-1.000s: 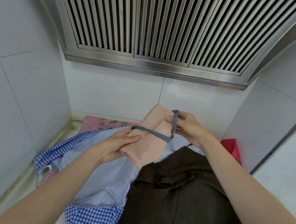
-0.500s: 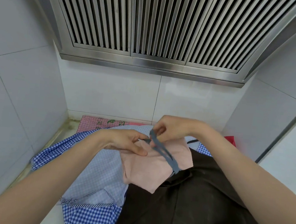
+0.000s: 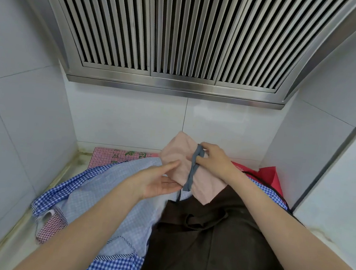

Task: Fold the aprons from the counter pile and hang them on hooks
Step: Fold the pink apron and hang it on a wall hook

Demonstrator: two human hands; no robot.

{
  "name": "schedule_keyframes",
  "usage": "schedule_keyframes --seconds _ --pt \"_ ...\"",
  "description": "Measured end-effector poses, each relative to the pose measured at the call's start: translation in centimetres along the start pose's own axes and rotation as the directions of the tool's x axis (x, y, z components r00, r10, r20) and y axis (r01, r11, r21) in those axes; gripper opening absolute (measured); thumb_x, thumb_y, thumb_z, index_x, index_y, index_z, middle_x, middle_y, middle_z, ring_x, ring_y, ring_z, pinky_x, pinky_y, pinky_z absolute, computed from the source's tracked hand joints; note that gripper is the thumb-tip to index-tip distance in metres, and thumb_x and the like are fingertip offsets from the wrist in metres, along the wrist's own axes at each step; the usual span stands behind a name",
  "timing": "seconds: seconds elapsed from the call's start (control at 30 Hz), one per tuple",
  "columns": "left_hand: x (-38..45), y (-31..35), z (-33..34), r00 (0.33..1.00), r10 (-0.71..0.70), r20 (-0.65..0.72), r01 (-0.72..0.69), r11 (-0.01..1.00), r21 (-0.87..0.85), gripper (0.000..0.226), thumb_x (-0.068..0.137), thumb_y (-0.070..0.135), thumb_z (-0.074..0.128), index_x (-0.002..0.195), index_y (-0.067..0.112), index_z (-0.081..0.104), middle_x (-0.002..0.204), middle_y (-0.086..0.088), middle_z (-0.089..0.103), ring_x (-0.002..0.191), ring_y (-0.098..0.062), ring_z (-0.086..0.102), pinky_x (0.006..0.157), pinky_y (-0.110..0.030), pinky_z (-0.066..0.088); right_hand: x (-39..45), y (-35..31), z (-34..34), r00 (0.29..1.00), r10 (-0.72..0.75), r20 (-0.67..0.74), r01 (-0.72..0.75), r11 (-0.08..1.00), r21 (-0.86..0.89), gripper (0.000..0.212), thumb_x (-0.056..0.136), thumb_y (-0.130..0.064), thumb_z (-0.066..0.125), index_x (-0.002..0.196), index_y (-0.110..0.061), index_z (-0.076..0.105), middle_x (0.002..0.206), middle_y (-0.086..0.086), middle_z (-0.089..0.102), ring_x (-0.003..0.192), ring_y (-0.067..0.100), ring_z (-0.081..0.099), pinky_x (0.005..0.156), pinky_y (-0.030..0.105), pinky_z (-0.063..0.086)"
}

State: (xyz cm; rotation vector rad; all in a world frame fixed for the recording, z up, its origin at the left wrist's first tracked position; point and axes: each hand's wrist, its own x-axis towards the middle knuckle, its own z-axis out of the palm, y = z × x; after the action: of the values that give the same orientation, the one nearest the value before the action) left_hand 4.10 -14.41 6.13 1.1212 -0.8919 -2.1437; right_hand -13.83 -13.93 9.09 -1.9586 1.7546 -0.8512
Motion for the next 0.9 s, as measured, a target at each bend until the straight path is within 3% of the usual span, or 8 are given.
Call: schedule_keyframes --seconds 0.13,0.23,0.37,0.47,0.57,0.63,0.77,0.9 --pt "0.1 -0.4 0.9 0.998 0.042 0.053 -0.045 0.998 0.054 0.026 0.085 0.018 0.066 0.107 0.006 0.059 0.100 -0.014 0.066 0.093 -0.023 0.064 0.081 -0.032 0.056 -0.7 0.0 -1.4 0.957 0.103 0.270 -0.154 0.972 0.175 0.009 0.091 -0.028 0.061 0.096 -0.022 0.058 0.096 -0.006 0.061 0.088 0.007 0.056 0.076 0.022 0.044" --pt "-0.2 -0.6 1.4 0.982 0.100 0.159 -0.130 0.973 0.190 0.046 0.071 0.016 0.072 0.115 0.010 0.060 0.108 -0.009 0.069 0.098 -0.020 0.066 0.081 -0.031 0.057 -1.1 0.4 -1.9 0.872 0.242 0.425 -0.287 0.957 0.044 0.036 0.082 -0.053 0.063 0.104 -0.024 0.060 0.107 -0.002 0.064 0.098 0.015 0.060 0.085 0.027 0.048" --pt "0.1 -0.7 1.4 0.966 0.240 0.098 -0.253 0.954 0.159 0.042 0.075 0.005 0.070 0.115 0.010 0.061 0.101 -0.006 0.071 0.091 -0.017 0.067 0.077 -0.029 0.058 -1.4 0.7 -2.2 0.910 0.299 0.287 -0.372 0.895 0.246 0.029 0.081 -0.043 0.069 0.087 -0.015 0.067 0.087 0.001 0.067 0.081 0.015 0.063 0.068 0.023 0.050" --pt "0.9 0.1 0.3 0.950 0.308 -0.060 -0.311 0.949 -0.047 0.036 0.083 -0.004 0.062 0.119 0.002 0.058 0.101 -0.012 0.068 0.087 -0.019 0.065 0.071 -0.028 0.057 -1.8 2.1 -3.8 0.907 0.329 0.264 -0.417 0.790 0.449 0.026 0.084 -0.026 0.070 0.104 -0.013 0.061 0.099 0.003 0.065 0.093 0.020 0.063 0.079 0.028 0.053" --pt "1.3 0.4 0.6 0.935 0.340 -0.102 -0.352 0.925 -0.143 0.037 0.084 -0.005 0.062 0.119 0.002 0.057 0.103 -0.014 0.068 0.090 -0.021 0.065 0.075 -0.028 0.057 -2.1 2.4 -2.7 0.877 0.345 0.335 -0.479 0.567 0.670 0.034 0.084 -0.027 0.069 0.113 -0.013 0.056 0.112 0.006 0.065 0.101 0.024 0.064 0.088 0.040 0.053" --pt "1.5 0.2 1.5 0.932 0.353 -0.084 -0.362 0.921 -0.147 0.036 0.084 -0.004 0.061 0.120 0.001 0.057 0.105 -0.014 0.068 0.093 -0.020 0.065 0.077 -0.027 0.056 -1.7 1.7 -0.7 0.891 0.393 0.228 -0.414 0.494 0.765 0.032 0.087 -0.024 0.066 0.115 -0.009 0.059 0.112 0.010 0.067 0.101 0.024 0.064 0.087 0.042 0.053" --pt "0.8 1.0 1.7 0.981 0.194 0.004 -0.191 0.970 -0.153 0.031 0.086 0.005 0.062 0.116 -0.004 0.058 0.110 -0.023 0.065 0.103 -0.031 0.063 0.076 -0.033 0.057 -0.9 1.4 -0.5 0.901 0.372 -0.223 -0.176 0.783 0.597 0.013 0.089 -0.017 0.060 0.101 -0.011 0.062 0.098 0.006 0.067 0.092 0.020 0.063 0.077 0.032 0.054" --pt "0.4 2.3 0.3 0.992 0.126 0.022 -0.122 0.982 -0.147 0.033 0.085 0.010 0.063 0.116 0.000 0.057 0.116 -0.021 0.063 0.111 -0.031 0.059 0.070 -0.038 0.059 -1.4 1.9 -1.5 0.938 0.277 -0.208 -0.124 0.829 0.545 0.006 0.092 -0.018 0.058 0.098 -0.019 0.059 0.089 -0.006 0.062 0.085 0.011 0.059 0.065 0.019 0.049"
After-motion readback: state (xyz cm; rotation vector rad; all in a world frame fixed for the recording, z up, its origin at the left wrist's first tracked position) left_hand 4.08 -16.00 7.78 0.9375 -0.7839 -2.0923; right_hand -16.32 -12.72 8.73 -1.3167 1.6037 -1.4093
